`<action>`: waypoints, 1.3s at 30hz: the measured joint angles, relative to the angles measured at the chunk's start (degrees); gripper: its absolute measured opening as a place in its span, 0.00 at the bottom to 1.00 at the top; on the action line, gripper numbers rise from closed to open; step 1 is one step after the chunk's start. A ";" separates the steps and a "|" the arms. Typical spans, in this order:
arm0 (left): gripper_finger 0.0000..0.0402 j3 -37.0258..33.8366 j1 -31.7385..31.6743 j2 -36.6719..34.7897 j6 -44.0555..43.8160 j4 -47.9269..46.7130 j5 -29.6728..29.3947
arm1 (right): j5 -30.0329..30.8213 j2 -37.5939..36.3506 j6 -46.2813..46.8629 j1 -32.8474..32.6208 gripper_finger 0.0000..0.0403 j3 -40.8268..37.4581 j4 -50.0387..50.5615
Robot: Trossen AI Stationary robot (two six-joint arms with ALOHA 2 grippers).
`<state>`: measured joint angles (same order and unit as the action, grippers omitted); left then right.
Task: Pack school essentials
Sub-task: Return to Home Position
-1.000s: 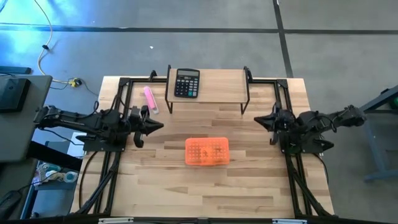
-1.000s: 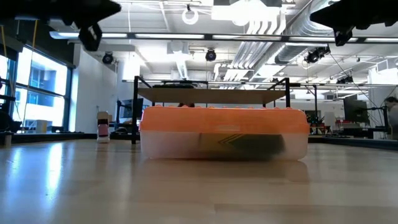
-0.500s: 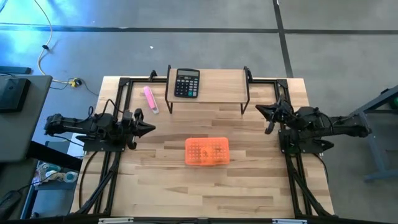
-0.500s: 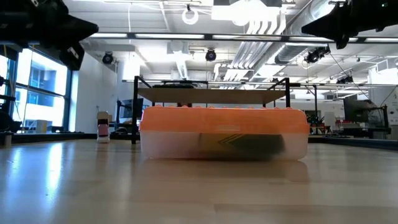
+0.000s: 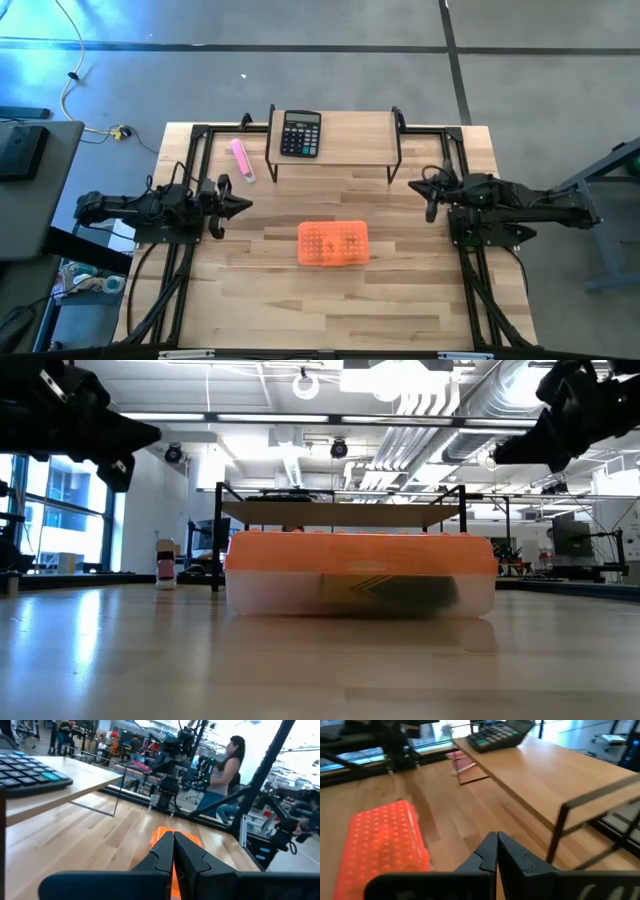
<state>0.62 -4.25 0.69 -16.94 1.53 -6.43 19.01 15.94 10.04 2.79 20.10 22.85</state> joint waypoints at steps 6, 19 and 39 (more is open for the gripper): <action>0.00 0.00 -1.85 0.00 -0.42 -0.03 -0.01 | -3.02 -0.26 -1.08 -0.02 0.00 -5.09 -7.08; 0.00 0.00 -1.88 0.02 -0.86 -0.01 0.32 | -11.89 -0.72 -2.57 -0.02 0.00 -16.94 -24.79; 0.00 0.04 -1.88 0.02 -0.88 -0.01 0.26 | -11.21 -1.46 -6.29 0.00 0.00 -17.29 -24.80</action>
<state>0.67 -6.13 0.71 -17.82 1.52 -6.17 7.80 14.48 3.75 2.78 2.81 -1.95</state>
